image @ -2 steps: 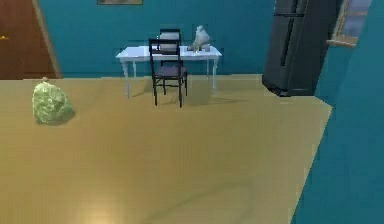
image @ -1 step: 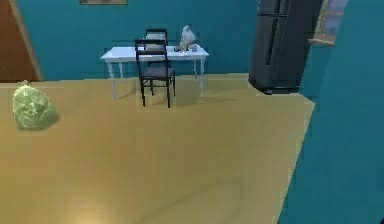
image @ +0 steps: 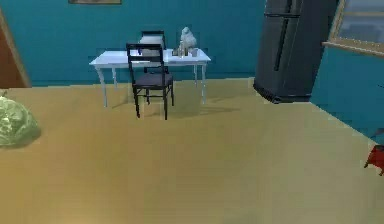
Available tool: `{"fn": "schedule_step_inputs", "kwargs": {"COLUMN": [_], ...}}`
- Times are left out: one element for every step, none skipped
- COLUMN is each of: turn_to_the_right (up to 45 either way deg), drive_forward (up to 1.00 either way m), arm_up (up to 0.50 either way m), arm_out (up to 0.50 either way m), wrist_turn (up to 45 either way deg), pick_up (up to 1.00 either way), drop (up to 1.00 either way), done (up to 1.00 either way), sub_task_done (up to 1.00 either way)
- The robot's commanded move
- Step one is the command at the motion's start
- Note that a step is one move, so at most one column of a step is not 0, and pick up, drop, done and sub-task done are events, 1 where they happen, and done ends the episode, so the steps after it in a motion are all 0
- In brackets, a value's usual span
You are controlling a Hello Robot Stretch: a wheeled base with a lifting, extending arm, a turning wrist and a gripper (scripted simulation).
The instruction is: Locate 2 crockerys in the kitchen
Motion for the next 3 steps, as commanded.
{"fn": "schedule_step_inputs", "kwargs": {"turn_to_the_right": [0.0, 0.0, -9.0], "drive_forward": [1.00, 1.00, 0.00], "arm_up": [0.00, 0.00, 0.00], "arm_out": [0.00, 0.00, 0.00], "wrist_turn": [0.0, 0.0, 0.0], "pick_up": [0.00, 0.00, 0.00], "drop": [0.00, 0.00, 0.00], "done": [0.00, 0.00, 0.00], "sub_task_done": [0.00, 0.00, 0.00]}}
